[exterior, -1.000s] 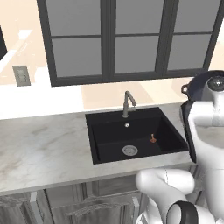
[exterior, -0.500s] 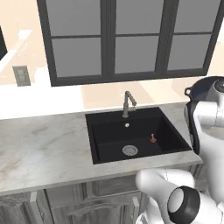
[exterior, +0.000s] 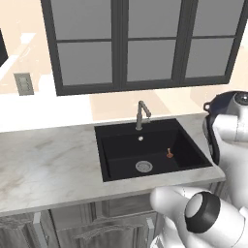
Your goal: Dump the mushroom from the pot into the sink. Then turn on the water and wash the mushroom. Then turn off the water and put the mushroom back in the pot.
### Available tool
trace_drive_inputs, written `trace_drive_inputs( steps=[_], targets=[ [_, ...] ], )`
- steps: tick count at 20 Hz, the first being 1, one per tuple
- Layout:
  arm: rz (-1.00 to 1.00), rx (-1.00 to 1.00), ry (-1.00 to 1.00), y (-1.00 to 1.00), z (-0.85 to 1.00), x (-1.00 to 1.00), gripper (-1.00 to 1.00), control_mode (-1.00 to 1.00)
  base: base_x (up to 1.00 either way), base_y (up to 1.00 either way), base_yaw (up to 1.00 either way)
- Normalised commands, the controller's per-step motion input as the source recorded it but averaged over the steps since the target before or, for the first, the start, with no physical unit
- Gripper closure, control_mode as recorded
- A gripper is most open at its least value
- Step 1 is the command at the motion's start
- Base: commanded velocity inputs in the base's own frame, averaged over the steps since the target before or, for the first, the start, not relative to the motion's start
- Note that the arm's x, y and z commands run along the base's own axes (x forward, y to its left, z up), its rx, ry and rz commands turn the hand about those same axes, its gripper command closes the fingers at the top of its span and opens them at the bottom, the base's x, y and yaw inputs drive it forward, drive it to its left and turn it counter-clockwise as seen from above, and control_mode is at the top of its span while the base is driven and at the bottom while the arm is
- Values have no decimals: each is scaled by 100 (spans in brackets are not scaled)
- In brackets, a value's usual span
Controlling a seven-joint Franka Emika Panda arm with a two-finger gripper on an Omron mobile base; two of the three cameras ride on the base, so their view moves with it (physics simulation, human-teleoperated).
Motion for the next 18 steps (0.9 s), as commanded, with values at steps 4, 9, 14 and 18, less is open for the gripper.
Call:
trace_drive_inputs(
  steps=[4,9,14,18],
  targets=[
    [0,0,2,-11,-30,15,100,-100,0,0,0],
    [0,1,0,-17,-28,11,100,-100,0,0,0],
    [0,3,0,-22,-27,9,100,-100,0,0,0],
    [0,4,0,-24,-30,9,100,-100,0,0,0]
  ],
)
